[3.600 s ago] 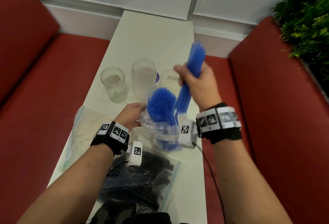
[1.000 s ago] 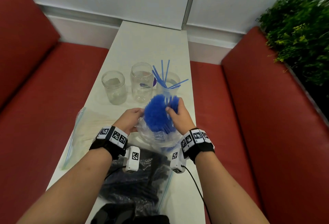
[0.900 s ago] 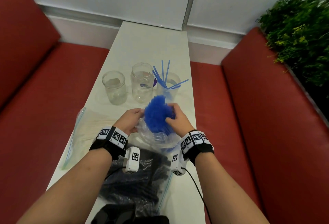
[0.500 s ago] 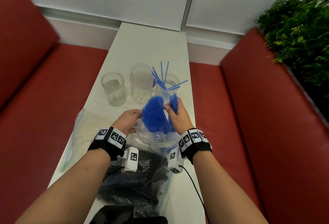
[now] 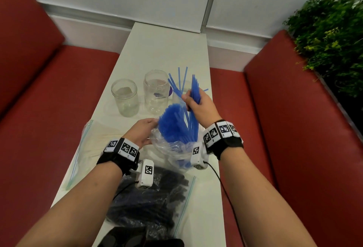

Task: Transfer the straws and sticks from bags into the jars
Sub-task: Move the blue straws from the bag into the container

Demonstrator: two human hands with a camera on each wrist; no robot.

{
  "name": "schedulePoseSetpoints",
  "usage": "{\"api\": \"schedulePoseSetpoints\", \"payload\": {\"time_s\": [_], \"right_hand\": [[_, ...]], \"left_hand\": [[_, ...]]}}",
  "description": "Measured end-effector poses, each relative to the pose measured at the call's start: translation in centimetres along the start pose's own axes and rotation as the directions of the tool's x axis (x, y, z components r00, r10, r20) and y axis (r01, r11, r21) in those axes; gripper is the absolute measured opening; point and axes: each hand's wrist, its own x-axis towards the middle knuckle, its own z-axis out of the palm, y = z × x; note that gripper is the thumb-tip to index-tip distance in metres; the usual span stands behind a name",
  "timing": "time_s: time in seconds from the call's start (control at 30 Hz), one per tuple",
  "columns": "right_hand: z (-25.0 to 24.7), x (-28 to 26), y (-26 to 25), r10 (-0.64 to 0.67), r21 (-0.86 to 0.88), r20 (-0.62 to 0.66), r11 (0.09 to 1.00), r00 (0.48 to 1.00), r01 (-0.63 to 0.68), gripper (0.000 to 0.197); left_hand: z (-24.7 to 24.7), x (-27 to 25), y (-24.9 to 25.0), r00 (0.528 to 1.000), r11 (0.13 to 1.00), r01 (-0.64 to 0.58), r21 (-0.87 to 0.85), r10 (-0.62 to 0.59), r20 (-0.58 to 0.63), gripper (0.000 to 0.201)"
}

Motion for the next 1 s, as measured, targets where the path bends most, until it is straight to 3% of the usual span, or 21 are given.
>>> {"api": "schedulePoseSetpoints", "payload": {"time_s": [0.23, 0.33, 0.47, 0.57, 0.7, 1.0], "right_hand": [[1.1, -1.4, 4.0, 0.099, 0.058, -0.051, 0.994, 0.994, -0.096, 0.023], [0.1, -0.2, 2.4, 0.089, 0.102, -0.075, 0.991, 0.993, -0.082, 0.03], [-3.1, 3.5, -5.2, -0.063, 0.135, -0.153, 0.987, 0.986, 0.084, 0.029], [-5.8, 5.5, -11.2, -0.188, 0.304, -0.222, 0.919, 0.957, 0.251, 0.024], [-7.4, 6.9, -14.9, -0.305, 0.369, -0.231, 0.851, 0.924, 0.374, 0.028], [-2.9, 11.7, -6.7, -0.14, 0.335, -0.284, 0.913, 0.949, 0.235, 0.029]], "left_hand": [[-0.1, 0.7, -0.1, 1.0, 1.0, 0.008, 0.011, -0.007, -0.006, 0.023], [-0.1, 1.0, -0.1, 1.0, 1.0, 0.009, 0.011, -0.009, 0.001, 0.024], [0.0, 1.2, 0.2, 1.0, 1.0, -0.007, -0.01, 0.007, 0.024, 0.023], [-0.1, 1.4, 0.6, 1.0, 1.0, -0.012, 0.003, 0.012, 0.018, 0.023], [-0.3, 1.9, 1.0, 0.999, 1.0, -0.003, 0.003, 0.003, 0.036, 0.022], [-0.6, 3.4, 1.2, 0.999, 0.999, 0.003, 0.049, -0.004, 0.033, 0.027]]}}
